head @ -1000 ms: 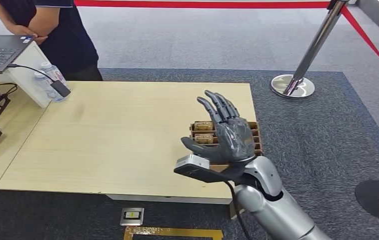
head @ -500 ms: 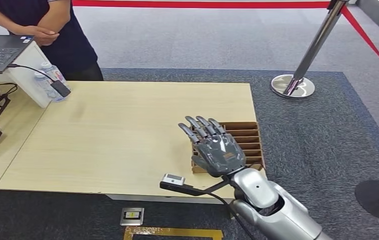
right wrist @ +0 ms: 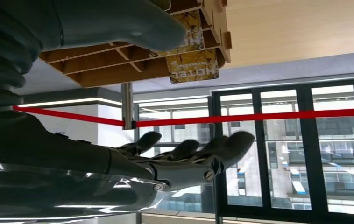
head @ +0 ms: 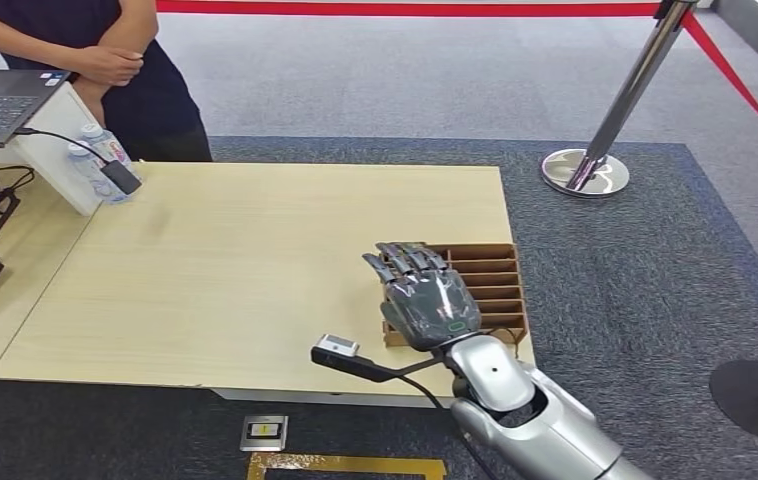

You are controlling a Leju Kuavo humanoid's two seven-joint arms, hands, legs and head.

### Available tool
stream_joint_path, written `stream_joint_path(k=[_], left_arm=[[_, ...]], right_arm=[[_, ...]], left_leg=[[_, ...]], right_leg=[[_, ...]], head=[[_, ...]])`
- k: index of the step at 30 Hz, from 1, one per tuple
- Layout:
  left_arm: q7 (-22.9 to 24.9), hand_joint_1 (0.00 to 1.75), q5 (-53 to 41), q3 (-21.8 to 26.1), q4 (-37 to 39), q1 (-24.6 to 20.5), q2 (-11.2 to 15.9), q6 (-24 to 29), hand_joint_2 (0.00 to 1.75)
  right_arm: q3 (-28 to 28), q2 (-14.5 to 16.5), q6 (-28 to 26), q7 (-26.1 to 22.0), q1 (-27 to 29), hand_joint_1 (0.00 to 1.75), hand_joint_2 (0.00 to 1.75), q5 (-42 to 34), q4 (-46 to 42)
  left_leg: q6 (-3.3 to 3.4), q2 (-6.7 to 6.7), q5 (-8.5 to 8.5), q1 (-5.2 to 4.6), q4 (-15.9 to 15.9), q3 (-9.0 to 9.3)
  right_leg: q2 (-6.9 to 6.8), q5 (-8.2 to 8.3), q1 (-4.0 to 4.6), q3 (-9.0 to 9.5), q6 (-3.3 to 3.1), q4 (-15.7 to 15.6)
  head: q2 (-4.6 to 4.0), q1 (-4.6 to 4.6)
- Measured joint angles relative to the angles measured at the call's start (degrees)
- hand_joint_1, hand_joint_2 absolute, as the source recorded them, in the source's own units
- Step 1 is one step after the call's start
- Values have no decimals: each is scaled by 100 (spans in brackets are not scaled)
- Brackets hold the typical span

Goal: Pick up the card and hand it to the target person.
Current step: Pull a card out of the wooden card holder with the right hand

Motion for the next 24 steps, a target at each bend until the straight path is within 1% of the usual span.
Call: stream_joint_path(k=[4, 7, 8, 11, 13, 14, 17, 18, 20, 24], left_arm=[[33, 0, 9, 0, 3, 1, -3, 1, 0], [50, 0, 19, 0, 3, 1, -6, 4, 0], [51, 0, 19, 0, 3, 1, -7, 5, 0], [53, 0, 19, 0, 3, 2, -8, 11, 0], [53, 0, 19, 0, 3, 2, -8, 12, 0], [53, 0, 19, 0, 3, 2, -9, 13, 0], [46, 0, 19, 0, 3, 1, -9, 12, 0], [43, 0, 19, 0, 3, 1, -9, 12, 0], [38, 0, 18, 0, 4, 0, -9, 11, 0], [39, 0, 17, 0, 4, 0, -9, 11, 0]], right_arm=[[-78, 78, -73, 78, 8, 157, 175, -54, 100], [-131, 112, -98, 97, 18, 162, 175, -77, 155], [-144, 119, -102, 98, 24, 157, 175, -84, 166], [-194, 137, -102, 99, 62, 127, 175, -110, 179], [-226, 150, -99, 99, 87, 119, 175, -118, 196], [-236, 155, -98, 99, 96, 112, 175, -118, 209], [-252, 171, -91, 99, 123, 72, 175, -119, 262], [-258, 178, -89, 99, 136, 62, 175, -119, 281], [-279, 194, -85, 99, 158, 62, 175, -119, 310], [-338, 231, -75, 99, 192, 67, 175, -115, 366]], left_leg=[[0, 0, 0, 0, 0, 0], [0, 0, 0, 0, 0, 0], [0, 0, 0, 0, 0, 0], [0, 0, 0, 0, 0, 0], [0, 0, 0, 0, 0, 0], [0, 0, 0, 0, 0, 0], [0, 0, 0, 0, 0, 0], [0, 0, 0, 0, 0, 0], [0, 0, 0, 0, 0, 0], [0, 0, 0, 0, 0, 0]], right_leg=[[0, 0, 0, -1, 0, 0], [0, 0, 0, -1, 0, 0], [0, 0, 0, -1, 0, 0], [0, 0, 0, -1, 0, 0], [0, 0, 0, -1, 0, 0], [0, 0, 0, -1, 0, 0], [0, 0, 0, -1, 0, 0], [0, 0, 0, -1, 0, 0], [0, 0, 0, -1, 0, 0], [0, 0, 0, -1, 0, 0]], head=[[0, 2], [0, 2], [0, 2], [0, 1], [0, 0], [0, 0], [0, 1], [0, 1], [0, 1], [0, 2]])
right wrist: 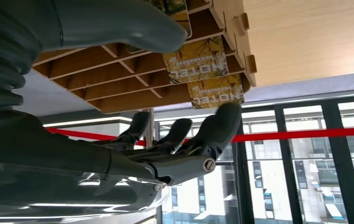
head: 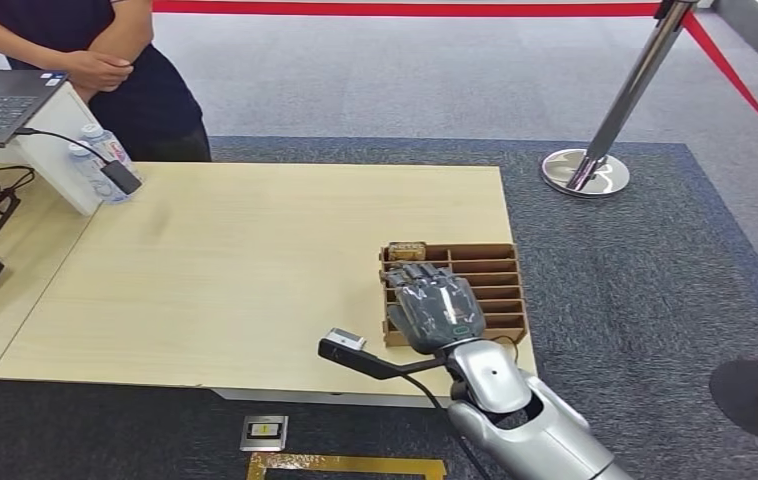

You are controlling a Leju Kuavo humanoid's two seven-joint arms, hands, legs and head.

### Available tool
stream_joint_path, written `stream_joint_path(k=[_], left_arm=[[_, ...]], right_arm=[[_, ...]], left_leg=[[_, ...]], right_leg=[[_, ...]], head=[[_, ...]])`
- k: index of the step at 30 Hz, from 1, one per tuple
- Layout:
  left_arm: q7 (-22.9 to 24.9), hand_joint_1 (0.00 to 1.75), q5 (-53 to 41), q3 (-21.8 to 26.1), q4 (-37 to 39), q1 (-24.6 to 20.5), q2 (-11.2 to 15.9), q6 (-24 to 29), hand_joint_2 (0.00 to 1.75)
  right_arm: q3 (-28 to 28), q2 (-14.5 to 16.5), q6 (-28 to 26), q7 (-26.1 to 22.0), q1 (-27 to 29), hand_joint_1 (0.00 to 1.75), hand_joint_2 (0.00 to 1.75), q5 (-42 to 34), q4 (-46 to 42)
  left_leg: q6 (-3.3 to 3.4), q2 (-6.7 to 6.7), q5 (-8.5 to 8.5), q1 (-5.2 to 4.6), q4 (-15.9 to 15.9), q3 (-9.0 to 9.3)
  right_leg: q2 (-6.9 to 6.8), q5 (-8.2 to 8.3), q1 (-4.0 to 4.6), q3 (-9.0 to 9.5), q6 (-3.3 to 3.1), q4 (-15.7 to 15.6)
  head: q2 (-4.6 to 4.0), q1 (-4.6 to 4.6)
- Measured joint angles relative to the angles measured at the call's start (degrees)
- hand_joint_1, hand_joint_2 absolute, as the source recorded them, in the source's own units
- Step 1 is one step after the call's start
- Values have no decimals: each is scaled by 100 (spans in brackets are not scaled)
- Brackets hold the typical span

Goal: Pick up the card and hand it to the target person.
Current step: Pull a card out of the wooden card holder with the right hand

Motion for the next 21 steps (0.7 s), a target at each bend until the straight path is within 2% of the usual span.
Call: stream_joint_path(k=[3, 8, 14, 17, 21], left_arm=[[13, 0, 0, 0, 1, 1, 0, 1, 0], [16, 0, -16, 0, 2, 0, -1, 2, 0], [24, 0, -44, 0, 2, -1, -1, 2, 0], [27, 0, -65, 0, 2, -1, -1, 2, 0], [29, 0, -85, 0, 2, -2, -1, 2, 0]], right_arm=[[-49, 26, 12, 0, 25, 74, 175, 8, 54], [-100, 56, 48, 17, 38, 74, 175, 19, 158], [-197, 95, 64, 83, 42, 60, 175, 79, 297], [-232, 111, 63, 92, 46, 69, 175, 111, 369], [-296, 131, 56, 101, 52, 66, 175, 139, 457]], left_leg=[[0, 0, 0, 0, 0, 0], [0, 0, 0, 0, 0, 0], [0, 0, 0, 0, 0, 0], [0, 0, 0, 0, 0, 0], [0, 0, 0, 0, 0, 0]], right_leg=[[0, 0, 0, 0, 0, 0], [0, 0, 0, 0, 0, 0], [0, 0, 0, 0, 0, 0], [0, 0, 0, 0, 0, 0], [0, 0, 0, 0, 0, 0]], head=[[0, 0], [0, 0], [0, 0], [0, -1], [0, 0]])
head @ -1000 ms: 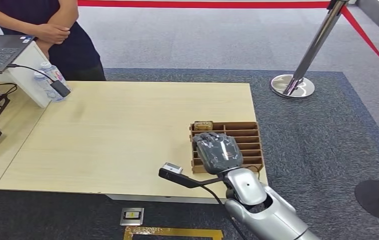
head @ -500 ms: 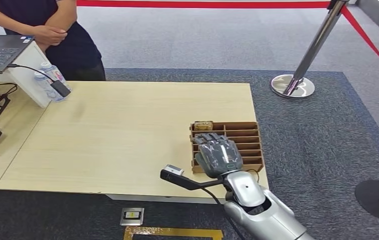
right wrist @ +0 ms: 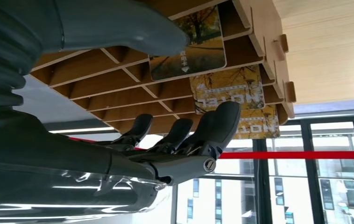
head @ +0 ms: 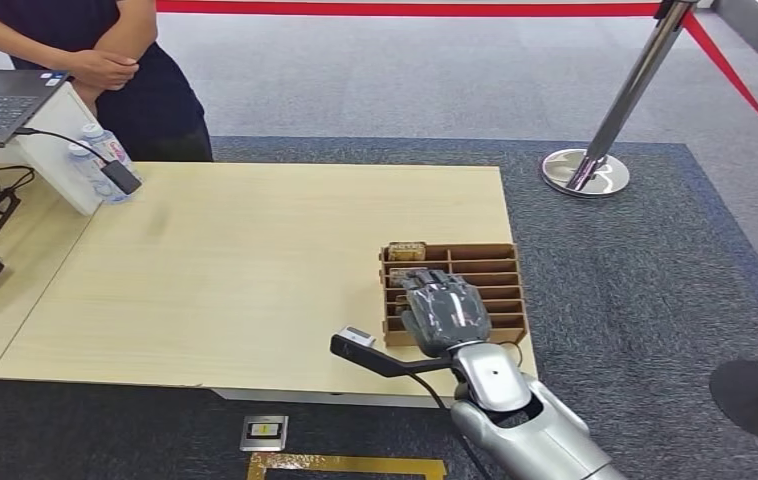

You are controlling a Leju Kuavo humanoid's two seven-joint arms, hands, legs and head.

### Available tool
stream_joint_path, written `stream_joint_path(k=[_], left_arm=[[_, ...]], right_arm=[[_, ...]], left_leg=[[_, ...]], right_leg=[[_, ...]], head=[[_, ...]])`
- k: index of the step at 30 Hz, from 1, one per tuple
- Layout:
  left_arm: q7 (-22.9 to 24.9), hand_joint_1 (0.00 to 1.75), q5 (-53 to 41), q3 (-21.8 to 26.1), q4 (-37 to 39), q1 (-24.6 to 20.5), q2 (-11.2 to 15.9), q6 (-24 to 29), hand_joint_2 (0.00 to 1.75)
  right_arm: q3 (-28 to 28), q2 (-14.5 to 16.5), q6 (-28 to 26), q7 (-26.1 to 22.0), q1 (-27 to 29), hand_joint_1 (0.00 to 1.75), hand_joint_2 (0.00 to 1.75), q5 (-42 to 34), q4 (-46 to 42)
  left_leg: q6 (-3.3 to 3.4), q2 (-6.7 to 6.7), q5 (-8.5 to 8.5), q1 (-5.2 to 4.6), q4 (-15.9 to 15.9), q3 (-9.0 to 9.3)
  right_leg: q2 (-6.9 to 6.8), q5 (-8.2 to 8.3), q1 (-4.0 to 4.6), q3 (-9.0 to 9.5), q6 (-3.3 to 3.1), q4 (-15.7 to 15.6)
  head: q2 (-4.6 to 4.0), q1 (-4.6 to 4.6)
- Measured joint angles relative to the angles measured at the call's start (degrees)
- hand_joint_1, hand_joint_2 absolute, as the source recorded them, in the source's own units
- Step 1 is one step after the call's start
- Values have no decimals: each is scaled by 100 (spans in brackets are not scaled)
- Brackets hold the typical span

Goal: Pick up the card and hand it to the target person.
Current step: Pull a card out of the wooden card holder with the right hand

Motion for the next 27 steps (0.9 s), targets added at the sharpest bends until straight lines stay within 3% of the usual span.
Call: stream_joint_path(k=[5, 27], left_arm=[[5, 0, -10, 0, 0, 0, -3, 0, 0], [2, 0, -32, -13, 0, -1, -39, 1, 0]], right_arm=[[-49, 25, -5, 13, 6, 78, 175, 30, 68], [-194, 85, 5, 25, 11, 79, 175, 77, 251]], left_leg=[[0, 0, 0, 0, 0, 0], [0, 0, 0, 0, 0, 0]], right_leg=[[0, 0, 0, 0, 0, 0], [0, 0, 0, 0, 0, 0]], head=[[0, 0], [0, 1]])
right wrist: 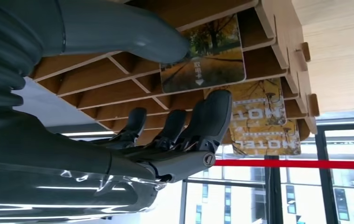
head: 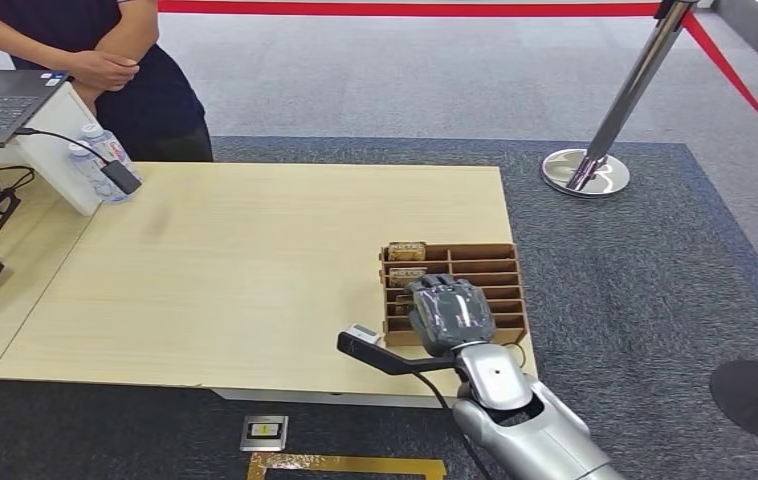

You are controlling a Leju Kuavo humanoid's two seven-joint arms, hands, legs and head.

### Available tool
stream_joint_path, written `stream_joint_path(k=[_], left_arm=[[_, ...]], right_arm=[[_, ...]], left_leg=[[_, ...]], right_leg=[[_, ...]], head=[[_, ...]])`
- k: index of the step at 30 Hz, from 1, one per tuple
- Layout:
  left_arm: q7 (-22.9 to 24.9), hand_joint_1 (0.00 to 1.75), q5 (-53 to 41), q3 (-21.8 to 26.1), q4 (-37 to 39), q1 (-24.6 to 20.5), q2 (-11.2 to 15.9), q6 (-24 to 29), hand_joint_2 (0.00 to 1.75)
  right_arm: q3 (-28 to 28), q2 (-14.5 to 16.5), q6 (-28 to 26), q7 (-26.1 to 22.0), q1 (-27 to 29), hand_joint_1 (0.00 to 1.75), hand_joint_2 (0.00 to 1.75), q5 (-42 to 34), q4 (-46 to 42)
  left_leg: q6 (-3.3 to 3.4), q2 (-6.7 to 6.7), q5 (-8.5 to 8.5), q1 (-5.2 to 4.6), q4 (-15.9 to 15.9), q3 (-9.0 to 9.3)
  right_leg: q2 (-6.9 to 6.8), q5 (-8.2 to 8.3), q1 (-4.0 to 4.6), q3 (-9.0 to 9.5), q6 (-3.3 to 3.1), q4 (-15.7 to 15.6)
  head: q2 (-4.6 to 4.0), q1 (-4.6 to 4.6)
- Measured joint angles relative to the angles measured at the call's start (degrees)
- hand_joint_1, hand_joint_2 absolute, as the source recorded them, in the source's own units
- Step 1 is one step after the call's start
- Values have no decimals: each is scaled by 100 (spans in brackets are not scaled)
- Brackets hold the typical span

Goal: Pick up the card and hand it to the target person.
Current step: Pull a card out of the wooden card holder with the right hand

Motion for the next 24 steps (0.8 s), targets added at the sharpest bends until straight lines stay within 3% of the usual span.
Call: stream_joint_path(k=[24], left_arm=[[-7, 0, -36, -15, 0, 1, 0, 15, 0]], right_arm=[[-190, 102, -23, 31, -32, 80, 175, 91, 239]], left_leg=[[0, 0, 0, 0, 0, 2]], right_leg=[[0, 0, 0, 1, 0, 0]], head=[[0, 0]])
